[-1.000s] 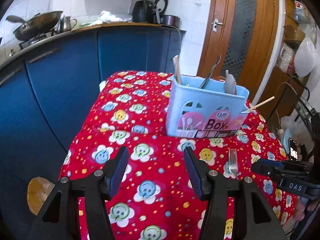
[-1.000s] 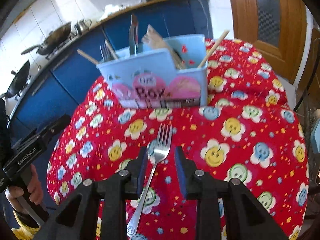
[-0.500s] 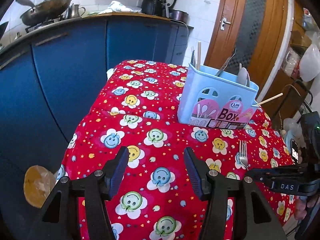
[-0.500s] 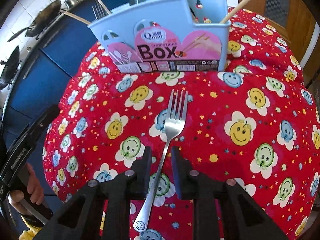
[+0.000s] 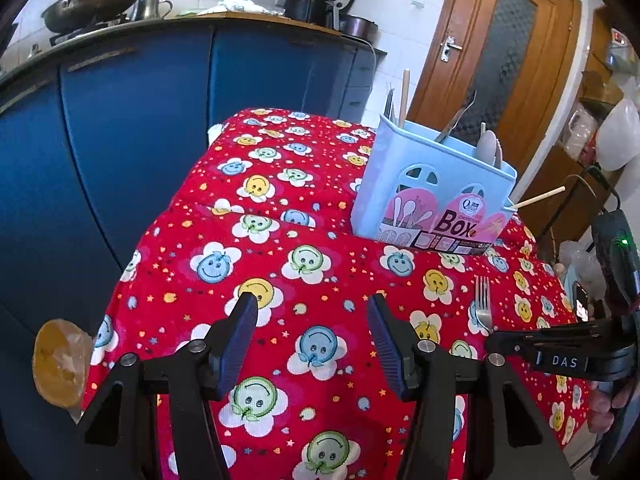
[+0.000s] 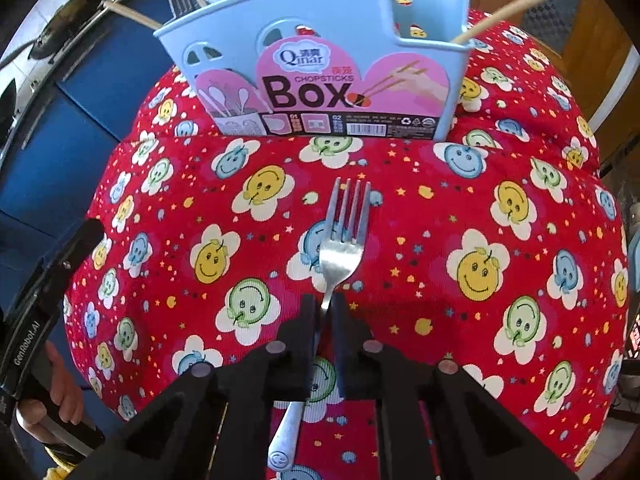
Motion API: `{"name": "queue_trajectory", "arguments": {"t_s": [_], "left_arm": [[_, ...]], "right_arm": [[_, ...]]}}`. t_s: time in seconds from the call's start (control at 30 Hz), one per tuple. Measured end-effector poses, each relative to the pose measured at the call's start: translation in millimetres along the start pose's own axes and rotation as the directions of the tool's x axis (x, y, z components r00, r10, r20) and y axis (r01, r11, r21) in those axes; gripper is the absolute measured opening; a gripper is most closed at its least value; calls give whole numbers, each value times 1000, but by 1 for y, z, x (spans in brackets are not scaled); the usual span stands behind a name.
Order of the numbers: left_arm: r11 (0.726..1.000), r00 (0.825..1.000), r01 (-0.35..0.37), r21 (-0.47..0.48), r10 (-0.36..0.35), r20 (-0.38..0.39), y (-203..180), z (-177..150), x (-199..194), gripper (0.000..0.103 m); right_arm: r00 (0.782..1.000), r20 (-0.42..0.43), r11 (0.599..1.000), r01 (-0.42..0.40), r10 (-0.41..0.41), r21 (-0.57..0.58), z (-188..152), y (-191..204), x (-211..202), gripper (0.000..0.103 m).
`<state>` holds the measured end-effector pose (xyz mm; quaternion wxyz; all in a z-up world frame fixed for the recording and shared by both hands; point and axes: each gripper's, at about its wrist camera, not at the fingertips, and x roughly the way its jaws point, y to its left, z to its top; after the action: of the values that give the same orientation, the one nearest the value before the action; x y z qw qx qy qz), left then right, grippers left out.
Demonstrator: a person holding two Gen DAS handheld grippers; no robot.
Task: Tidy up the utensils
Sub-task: 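Lower the right tool onto the last silver fork and close on it, then lift the fork into the blue box with the right tool and open it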
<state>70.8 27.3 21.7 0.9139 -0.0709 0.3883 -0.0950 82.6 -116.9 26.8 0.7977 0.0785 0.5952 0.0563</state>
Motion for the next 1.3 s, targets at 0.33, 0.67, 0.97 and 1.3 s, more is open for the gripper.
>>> {"name": "queue_trajectory", "arguments": {"t_s": [0.33,0.67,0.97,1.3], "left_arm": [[1000,1000,2,18,-2,7,-11,-2,-1,58],[1000,1000,8,24,-9,23,-27,0,4,58],[1000,999,3,24,-4,50,-39,9,8,58],[1000,998,0,14,-1,66,-46,19,18,58]], "right_arm": [[968,207,988,-151,142,30,-27,-25,-23,5],[852,475,970,-243,222,-16,-45,-42,-64,5],[729,643,964,-258,235,-60,-34,-48,-96,5],[625,763,983,-168,163,-72,13,-55,-117,5]]}}
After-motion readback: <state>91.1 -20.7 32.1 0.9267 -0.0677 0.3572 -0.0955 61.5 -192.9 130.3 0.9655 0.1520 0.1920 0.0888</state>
